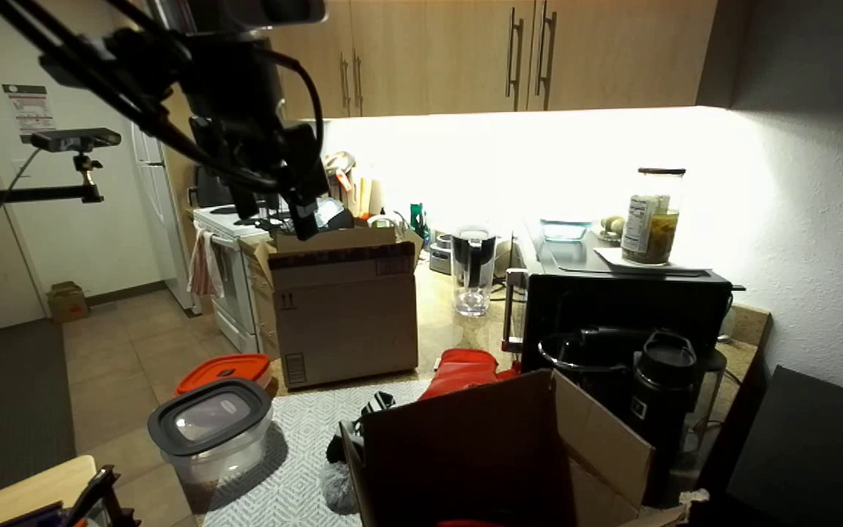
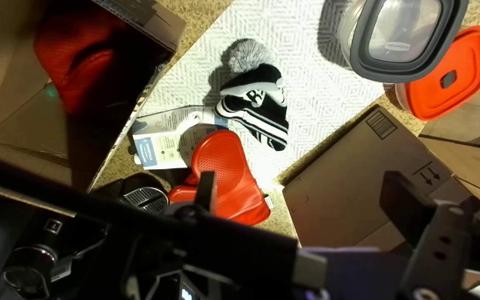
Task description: Put the head sock in the right box
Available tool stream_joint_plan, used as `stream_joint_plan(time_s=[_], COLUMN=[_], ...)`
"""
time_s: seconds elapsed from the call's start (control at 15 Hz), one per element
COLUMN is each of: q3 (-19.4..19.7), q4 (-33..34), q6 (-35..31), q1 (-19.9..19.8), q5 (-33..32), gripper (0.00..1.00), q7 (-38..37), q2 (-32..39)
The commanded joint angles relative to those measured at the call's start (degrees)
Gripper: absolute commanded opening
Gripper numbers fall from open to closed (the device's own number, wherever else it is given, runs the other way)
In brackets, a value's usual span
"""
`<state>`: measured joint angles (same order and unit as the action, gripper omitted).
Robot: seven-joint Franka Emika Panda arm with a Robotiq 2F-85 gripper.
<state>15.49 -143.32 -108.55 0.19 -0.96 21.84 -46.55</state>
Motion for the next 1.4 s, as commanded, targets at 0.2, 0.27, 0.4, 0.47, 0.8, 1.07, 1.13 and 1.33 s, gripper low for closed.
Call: stream_joint_plan(time_s=[0.2, 0.27, 0.4, 0.47, 0.8, 1.07, 1.13, 1.33], q3=[-0.48, -0.48, -0.66, -1.08, -3.54, -6.05, -6.61, -8.16], q4=[0.17, 0.17, 0.34, 0.41, 1.7, 2.7, 3.04, 3.9], q6=[0.17, 0.17, -0.43, -1.71, -8.69, -12.09, -12.12, -11.76], q1=[-0.63, -0.63, -0.41, -0.1, 0.64, 0.27, 0.17, -0.36], q5=[0.46, 0.46, 0.58, 0.48, 0.82, 0.61, 0.69, 0.43], gripper=[1.0, 1.0, 1.0, 1.0, 1.0, 1.0, 1.0, 1.0], q7=[0.38, 0.38, 0.09, -0.18, -2.73, -6.31, -7.23, -10.22], q2=[0.19, 0.19, 1.12, 2.41, 9.47, 15.89, 17.29, 20.61])
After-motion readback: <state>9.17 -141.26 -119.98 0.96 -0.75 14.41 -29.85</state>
